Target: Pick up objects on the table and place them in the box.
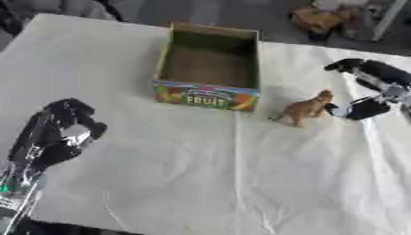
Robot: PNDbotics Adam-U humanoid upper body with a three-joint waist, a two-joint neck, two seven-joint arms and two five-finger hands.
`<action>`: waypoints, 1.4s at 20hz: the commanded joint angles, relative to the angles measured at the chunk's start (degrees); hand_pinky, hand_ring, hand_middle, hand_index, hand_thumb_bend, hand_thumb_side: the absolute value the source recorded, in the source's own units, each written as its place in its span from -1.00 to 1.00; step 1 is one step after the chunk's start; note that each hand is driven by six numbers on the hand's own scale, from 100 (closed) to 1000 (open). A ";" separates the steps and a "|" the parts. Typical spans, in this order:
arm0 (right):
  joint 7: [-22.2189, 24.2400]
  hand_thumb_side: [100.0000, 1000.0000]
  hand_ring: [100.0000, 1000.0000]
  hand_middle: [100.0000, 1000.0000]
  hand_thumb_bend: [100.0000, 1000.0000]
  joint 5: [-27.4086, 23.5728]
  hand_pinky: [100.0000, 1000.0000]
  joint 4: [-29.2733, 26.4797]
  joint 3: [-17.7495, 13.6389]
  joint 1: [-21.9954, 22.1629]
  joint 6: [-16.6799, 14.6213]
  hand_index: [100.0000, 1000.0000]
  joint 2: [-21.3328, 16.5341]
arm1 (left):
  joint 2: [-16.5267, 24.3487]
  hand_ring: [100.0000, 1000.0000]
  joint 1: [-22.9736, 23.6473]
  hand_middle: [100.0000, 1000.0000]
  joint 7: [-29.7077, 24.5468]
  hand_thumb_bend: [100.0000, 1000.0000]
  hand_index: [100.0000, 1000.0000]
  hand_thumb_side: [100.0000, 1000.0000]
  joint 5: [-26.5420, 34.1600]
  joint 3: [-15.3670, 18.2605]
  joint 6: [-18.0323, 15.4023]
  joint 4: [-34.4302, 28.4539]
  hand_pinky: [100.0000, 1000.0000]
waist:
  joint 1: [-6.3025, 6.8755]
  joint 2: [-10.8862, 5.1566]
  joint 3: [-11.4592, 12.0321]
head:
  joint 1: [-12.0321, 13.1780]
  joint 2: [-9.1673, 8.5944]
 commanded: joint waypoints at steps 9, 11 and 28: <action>0.15 -0.72 0.81 0.77 -0.50 2.06 0.84 1.05 -0.82 -1.61 -0.49 0.88 -0.56 | 0.38 -0.08 -0.52 -0.02 -0.07 0.22 0.10 -0.41 0.16 -0.18 0.02 -0.86 0.01 | 0.25 -1.03 0.08 | -0.18 0.33; 0.16 -0.73 0.80 0.76 -0.50 2.51 0.84 2.01 -0.89 -1.93 -0.51 0.88 -0.04 | 0.37 -0.08 -0.50 -0.02 -0.08 0.22 0.10 -0.41 0.15 -0.18 0.02 -0.86 0.01 | 0.28 -1.04 0.14 | -0.21 0.33; -1.85 -0.70 0.80 0.75 -0.52 8.78 0.84 11.24 -2.41 -4.11 -1.56 0.88 4.34 | 0.08 -0.08 -0.67 -0.03 -0.22 0.22 0.10 -0.41 0.27 -0.34 0.03 -0.88 0.01 | 0.75 -1.16 0.59 | -0.56 0.33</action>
